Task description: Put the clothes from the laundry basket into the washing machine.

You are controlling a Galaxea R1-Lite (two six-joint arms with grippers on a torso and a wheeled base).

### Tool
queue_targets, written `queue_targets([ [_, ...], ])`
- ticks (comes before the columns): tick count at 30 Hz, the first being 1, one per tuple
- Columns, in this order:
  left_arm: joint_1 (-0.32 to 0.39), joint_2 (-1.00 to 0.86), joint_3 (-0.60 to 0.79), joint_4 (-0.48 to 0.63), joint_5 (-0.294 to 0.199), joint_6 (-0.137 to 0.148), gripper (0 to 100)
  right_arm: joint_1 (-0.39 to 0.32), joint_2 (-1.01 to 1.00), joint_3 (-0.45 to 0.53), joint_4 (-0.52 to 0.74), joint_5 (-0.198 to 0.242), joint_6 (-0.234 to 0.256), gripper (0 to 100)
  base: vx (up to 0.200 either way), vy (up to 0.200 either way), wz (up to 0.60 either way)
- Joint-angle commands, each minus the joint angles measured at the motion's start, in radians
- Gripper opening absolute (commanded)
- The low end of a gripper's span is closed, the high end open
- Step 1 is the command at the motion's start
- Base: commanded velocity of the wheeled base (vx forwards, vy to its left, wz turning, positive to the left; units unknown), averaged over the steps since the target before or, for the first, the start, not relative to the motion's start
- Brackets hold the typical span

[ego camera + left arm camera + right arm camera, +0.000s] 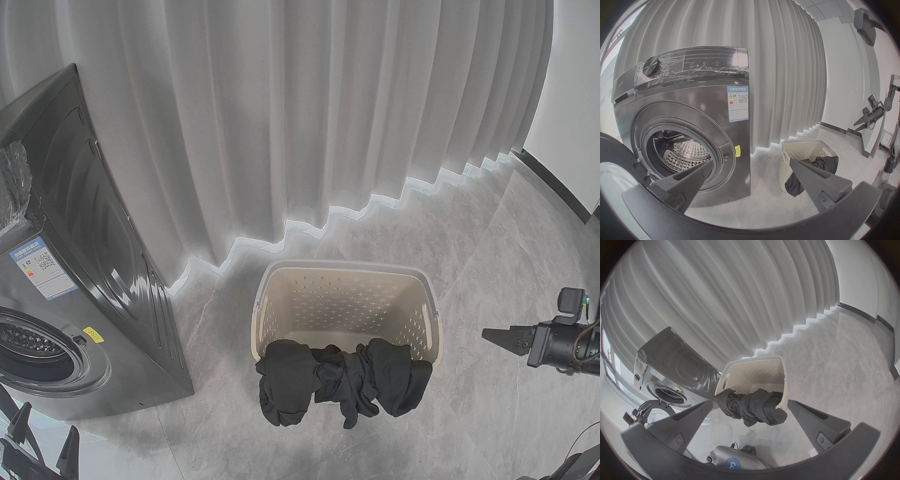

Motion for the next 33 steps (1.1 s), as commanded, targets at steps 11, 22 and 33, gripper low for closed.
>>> queue_targets([
  [11,0.000,-0.013,0.018,0.000,0.000,0.000,100,0.056,0.425,0.023,-0.225,-0.024,0.048,100,0.000,0.000,0.00],
  [22,0.001,-0.013,0.018,0.000,0.000,0.000,100,0.142,0.661,0.090,-0.514,-0.100,0.134,100,0.000,0.000,0.00],
  [33,0.001,-0.013,0.018,0.000,0.000,0.000,100,0.159,0.833,0.092,-0.658,-0.103,0.192,100,0.000,0.000,0.00],
])
